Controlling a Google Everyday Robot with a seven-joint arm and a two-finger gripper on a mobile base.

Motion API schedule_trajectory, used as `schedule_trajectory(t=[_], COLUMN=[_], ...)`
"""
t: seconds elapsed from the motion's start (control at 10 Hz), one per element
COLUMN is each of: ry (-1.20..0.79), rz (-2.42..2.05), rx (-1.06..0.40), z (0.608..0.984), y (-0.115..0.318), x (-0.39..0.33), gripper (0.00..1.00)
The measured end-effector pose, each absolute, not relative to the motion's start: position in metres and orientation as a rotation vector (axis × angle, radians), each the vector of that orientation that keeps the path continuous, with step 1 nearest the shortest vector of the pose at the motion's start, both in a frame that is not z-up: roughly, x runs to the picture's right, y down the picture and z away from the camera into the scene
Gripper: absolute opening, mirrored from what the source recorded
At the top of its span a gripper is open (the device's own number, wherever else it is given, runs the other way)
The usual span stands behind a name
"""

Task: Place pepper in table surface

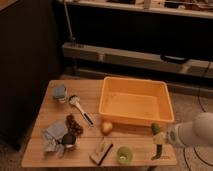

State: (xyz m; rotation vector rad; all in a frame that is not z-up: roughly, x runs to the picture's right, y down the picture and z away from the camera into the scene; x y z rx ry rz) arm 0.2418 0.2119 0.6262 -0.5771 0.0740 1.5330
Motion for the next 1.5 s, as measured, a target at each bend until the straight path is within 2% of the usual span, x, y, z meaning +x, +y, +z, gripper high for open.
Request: schedule_trajectory(t=[0.2, 0.7, 1.5], ry=[0.064, 0.035, 0.147], rz=[1.552, 1.561, 1.540], rx=[-0.571, -0.587, -0.724], z=[0.651, 0.681, 0.733], y=[0.202, 0.192, 0.231], x=[0.254, 0.259, 0.244], gripper=[0.00, 0.00, 0.00])
